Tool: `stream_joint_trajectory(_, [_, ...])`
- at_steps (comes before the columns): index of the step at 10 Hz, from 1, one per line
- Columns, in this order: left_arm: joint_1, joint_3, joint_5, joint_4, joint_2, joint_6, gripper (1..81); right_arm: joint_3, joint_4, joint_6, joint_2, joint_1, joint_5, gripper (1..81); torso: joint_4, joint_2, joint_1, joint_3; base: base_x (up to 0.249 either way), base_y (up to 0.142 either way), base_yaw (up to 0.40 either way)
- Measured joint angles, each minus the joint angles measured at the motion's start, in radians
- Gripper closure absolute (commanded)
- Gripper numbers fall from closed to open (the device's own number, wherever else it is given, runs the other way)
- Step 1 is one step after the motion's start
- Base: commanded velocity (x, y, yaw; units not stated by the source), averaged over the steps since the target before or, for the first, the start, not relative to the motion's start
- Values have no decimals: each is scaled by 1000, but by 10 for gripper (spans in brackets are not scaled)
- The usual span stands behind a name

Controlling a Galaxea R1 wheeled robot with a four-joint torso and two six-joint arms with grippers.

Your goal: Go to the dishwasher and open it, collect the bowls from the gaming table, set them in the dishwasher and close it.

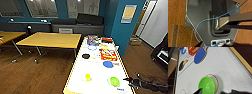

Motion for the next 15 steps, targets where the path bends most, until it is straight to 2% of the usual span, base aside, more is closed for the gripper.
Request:
stream_joint_trajectory(3, [-1, 0, 0, 0, 0, 0, 10, -45, 1, 1, 38, 6, 1, 10, 0, 0, 0, 0, 0, 0, 0])
stream_joint_trajectory(5, [-1, -9, -1, 0, 3, 0, 10, -101, 18, 1, 98, 1, 10, 10, 0, 0, 0, 0, 0, 0, 0])
stream_joint_trajectory(8, [-1, -24, -2, -1, 8, 0, 10, -169, 28, 4, 156, -51, 9, 10, 0, 0, 0, 0, 0, 0, 0])
stream_joint_trajectory(12, [-1, -24, 0, -1, 8, 0, 10, -230, 39, 4, 174, -49, 10, 10, 0, 0, 0, 0, 0, 0, 0])
stream_joint_trajectory(15, [-1, -24, -1, -3, 8, 0, 10, -265, 43, 4, 220, -46, 9, 10, 0, 0, 0, 0, 0, 0, 0])
